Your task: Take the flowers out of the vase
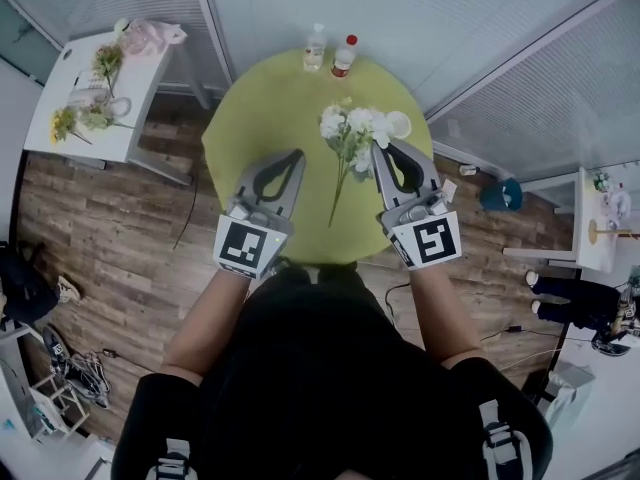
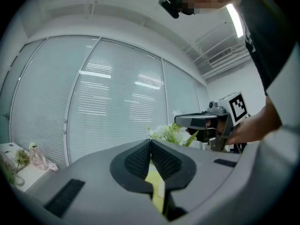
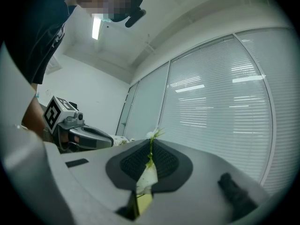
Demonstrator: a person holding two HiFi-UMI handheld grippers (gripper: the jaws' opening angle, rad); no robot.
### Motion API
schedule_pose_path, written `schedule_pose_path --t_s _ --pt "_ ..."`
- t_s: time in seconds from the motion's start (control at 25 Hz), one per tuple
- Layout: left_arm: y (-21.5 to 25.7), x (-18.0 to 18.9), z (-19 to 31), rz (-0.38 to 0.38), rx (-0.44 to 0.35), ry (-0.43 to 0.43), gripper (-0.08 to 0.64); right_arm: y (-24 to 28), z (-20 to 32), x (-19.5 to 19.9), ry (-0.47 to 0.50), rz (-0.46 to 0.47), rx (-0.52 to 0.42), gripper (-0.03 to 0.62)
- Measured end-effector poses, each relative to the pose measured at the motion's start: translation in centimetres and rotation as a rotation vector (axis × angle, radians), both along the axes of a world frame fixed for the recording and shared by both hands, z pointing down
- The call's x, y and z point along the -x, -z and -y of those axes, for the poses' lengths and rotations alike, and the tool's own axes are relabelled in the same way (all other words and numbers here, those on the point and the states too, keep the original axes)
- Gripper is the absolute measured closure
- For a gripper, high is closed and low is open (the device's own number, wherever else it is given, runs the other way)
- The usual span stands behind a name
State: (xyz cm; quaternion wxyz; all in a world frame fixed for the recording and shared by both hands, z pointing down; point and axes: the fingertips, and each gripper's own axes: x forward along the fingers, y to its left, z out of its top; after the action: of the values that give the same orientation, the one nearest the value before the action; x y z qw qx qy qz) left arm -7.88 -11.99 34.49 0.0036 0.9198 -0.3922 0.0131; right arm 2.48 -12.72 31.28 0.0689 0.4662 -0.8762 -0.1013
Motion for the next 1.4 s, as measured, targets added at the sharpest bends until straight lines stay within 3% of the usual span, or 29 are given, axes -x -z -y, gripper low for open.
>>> schedule_pose_path --t_s 0.72,1.08,1.4 --pt "-4.8 2.7 -0.4 -0.048 0.018 -0.070 0.546 -6.7 -1.8 6.1 0.006 0.045 0.099 0.566" --pt "-9.3 3.1 1.4 -0.032 0.080 -0.047 0.546 -12.3 0.0 7.0 0.035 0.013 0.196 0.566" --pt "-12.5 2.6 3.6 0.009 0.087 -0.016 0.546 -16.7 2.3 6.8 0.078 -0.013 0.254 0.566"
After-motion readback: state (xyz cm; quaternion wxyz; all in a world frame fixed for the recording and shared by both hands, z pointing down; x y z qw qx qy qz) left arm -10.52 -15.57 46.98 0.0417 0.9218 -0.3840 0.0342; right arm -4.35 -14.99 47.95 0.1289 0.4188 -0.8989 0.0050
